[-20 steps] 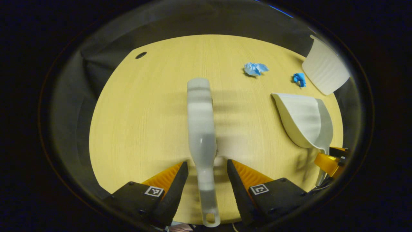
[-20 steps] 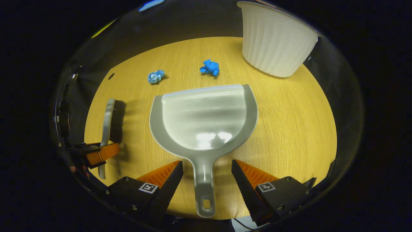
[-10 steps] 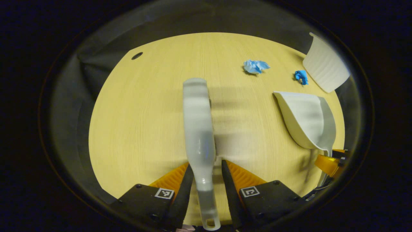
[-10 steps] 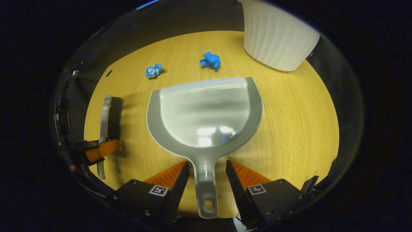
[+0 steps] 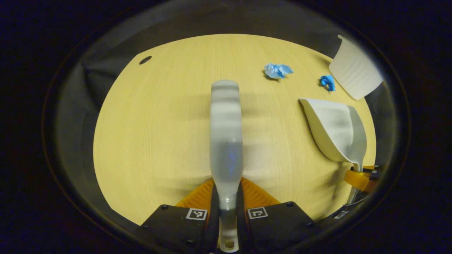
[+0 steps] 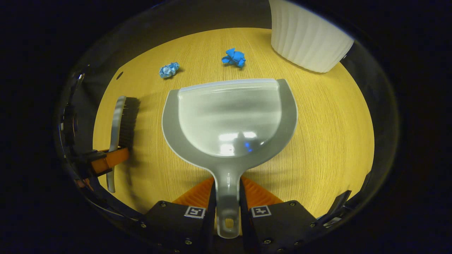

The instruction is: Pick up the small broom and dustpan from the desktop, sweep the trash into the dustpan with the broom, and then empty the trash into the garbage bin.

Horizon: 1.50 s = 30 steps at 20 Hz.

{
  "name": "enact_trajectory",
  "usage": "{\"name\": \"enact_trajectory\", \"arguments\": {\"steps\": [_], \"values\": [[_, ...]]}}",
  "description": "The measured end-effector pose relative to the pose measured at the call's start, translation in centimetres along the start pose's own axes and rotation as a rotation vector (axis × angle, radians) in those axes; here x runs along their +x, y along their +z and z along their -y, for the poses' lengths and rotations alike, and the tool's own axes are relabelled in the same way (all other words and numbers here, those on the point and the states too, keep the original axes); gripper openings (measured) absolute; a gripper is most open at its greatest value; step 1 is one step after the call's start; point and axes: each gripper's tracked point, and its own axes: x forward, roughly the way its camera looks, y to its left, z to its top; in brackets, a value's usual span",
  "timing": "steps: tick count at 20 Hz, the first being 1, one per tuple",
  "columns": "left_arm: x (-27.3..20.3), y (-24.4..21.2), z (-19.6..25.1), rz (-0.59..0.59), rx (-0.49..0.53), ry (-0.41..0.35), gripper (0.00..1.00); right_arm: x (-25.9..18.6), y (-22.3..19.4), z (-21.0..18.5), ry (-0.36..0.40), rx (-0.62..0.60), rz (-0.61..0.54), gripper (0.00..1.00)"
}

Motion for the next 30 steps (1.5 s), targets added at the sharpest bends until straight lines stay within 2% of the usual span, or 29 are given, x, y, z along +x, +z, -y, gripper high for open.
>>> {"name": "enact_trajectory", "arguments": {"steps": [4, 5, 7, 9, 11, 12, 17, 20, 21, 26, 30], "values": [[0.2, 0.9, 0.4, 0.004, 0.042, -0.017, 0.3, 0.0, 0.0, 0.0, 0.002, 0.0, -0.003, 0.33], [0.3, 1.1, 0.4, 0.005, 0.052, -0.019, 0.25, 0.0, -0.1, 0.0, 0.002, -0.002, -0.006, 0.33], [0.5, 1.6, 0.7, 0.003, 0.073, -0.023, 0.28, 0.0, -0.3, 0.1, -0.001, -0.012, -0.013, 0.33], [0.6, 2.3, 0.7, 0.0, 0.088, -0.033, 0.25, 0.0, -0.4, 0.1, -0.003, -0.025, -0.016, 0.32], [0.8, 3.2, 1.0, -0.005, 0.083, -0.06, 0.3, 0.0, -0.4, 0.2, -0.001, -0.028, -0.019, 0.33], [0.8, 3.9, 0.8, -0.005, 0.086, -0.07, 0.29, 0.0, -0.4, 0.2, 0.0, -0.028, -0.019, 0.33], [1.9, 7.3, 0.0, -0.013, 0.19, -0.064, 0.27, 0.0, -0.4, 0.5, 0.005, -0.038, -0.019, 0.32], [2.6, 9.3, 0.6, -0.019, 0.23, -0.081, 0.3, 0.1, -0.4, 0.5, 0.002, -0.05, -0.023, 0.33], [2.8, 10.2, 0.7, -0.016, 0.252, -0.079, 0.27, 0.0, -0.3, 0.5, 0.001, -0.053, -0.022, 0.33], [3.9, 14.2, 2.3, -0.001, 0.402, -0.075, 0.28, 0.0, -0.4, 0.6, 0.007, -0.055, -0.026, 0.33], [4.6, 16.8, 4.8, 0.022, 0.556, -0.113, 0.28, -0.1, -0.5, 0.6, 0.002, -0.061, -0.025, 0.33]]}}
